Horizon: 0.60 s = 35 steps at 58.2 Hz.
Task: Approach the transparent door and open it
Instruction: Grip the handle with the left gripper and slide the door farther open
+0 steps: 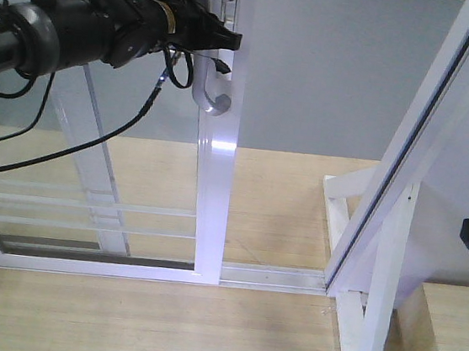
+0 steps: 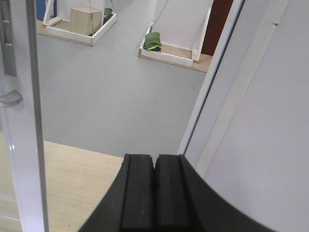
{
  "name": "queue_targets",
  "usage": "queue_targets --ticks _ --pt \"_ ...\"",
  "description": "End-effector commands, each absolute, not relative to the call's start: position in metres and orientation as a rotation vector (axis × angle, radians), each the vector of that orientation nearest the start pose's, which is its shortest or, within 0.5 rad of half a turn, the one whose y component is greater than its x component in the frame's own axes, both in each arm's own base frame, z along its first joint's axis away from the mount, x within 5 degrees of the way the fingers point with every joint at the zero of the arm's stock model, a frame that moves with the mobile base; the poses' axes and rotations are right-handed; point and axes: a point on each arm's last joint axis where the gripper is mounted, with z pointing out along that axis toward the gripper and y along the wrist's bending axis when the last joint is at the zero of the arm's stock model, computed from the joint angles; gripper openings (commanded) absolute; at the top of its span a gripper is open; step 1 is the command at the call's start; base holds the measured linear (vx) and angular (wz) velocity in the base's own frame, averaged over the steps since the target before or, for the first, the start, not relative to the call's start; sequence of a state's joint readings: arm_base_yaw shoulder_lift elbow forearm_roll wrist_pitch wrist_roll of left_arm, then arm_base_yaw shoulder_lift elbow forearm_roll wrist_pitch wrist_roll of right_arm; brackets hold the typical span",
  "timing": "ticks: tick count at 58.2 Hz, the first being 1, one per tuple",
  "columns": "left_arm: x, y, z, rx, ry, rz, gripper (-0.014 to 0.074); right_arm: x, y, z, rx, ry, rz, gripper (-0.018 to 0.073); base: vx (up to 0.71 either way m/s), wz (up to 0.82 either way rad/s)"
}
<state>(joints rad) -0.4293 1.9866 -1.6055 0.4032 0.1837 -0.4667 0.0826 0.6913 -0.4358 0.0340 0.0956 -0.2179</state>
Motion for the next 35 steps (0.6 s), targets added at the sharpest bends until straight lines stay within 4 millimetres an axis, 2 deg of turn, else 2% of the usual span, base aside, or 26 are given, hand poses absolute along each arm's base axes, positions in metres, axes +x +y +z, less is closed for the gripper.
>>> queue_targets --ticks 1,35 --pt "0.437 -0.167 0.319 0.247 1.904 -0.240 0.0000 0.147 0.012 0.307 -0.233 1.706 -0.085 -0.0004 0.00 0.00" --pt "0.439 -0.102 0.355 0.117 1.848 -0.143 0.0000 0.147 0.012 0.307 -0.230 1.710 -0.081 -0.0004 0.00 0.00"
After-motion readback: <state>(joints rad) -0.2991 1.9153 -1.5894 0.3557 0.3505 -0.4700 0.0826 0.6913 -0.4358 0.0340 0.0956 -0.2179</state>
